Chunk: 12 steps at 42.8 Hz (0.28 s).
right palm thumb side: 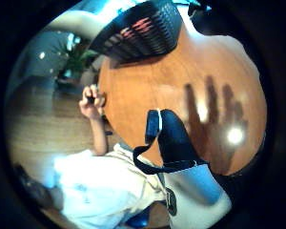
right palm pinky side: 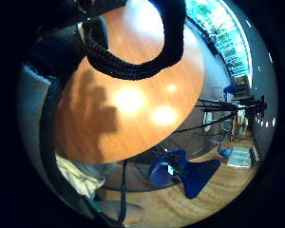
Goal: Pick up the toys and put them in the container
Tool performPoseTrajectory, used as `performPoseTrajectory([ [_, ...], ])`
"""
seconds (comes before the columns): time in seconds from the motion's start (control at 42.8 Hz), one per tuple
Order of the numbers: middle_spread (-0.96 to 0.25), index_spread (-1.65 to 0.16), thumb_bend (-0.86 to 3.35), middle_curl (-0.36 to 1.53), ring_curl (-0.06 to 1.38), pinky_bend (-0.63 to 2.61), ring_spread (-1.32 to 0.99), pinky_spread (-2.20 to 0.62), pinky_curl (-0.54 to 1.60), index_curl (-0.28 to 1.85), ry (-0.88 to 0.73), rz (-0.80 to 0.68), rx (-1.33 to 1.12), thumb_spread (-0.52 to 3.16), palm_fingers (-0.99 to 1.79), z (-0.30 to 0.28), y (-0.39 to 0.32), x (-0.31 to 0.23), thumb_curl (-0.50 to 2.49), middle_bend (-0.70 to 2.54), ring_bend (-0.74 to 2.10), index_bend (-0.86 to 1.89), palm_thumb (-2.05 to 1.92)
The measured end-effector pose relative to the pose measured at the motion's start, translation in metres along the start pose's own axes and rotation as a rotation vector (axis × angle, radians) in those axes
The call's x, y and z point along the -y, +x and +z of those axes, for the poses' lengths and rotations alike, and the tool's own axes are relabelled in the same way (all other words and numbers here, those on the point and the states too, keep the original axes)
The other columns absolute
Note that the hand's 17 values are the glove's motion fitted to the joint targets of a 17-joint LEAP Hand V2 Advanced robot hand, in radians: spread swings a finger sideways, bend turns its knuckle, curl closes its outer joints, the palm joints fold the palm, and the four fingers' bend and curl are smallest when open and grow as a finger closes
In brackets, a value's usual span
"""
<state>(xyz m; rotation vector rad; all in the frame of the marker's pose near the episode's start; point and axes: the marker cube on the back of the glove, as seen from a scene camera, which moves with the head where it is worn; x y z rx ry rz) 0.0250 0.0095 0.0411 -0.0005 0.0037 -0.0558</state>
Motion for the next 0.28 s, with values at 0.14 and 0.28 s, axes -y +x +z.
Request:
performPoseTrajectory([
  [0.14,0.00,-0.34,-0.01,0.22,0.38,1.08,-0.04,-0.04,0.33,0.49,0.000,0.002,-0.006,1.33,-0.02,0.0046,0.0004,-0.0032,0.36,0.15,0.63,0.32,0.14],
  [0.28,0.00,-0.34,-0.01,0.22,0.37,1.07,-0.05,-0.04,0.33,0.49,0.000,-0.003,0.031,1.33,-0.01,0.0028,0.0022,-0.0072,0.36,0.15,0.63,0.33,0.14],
])
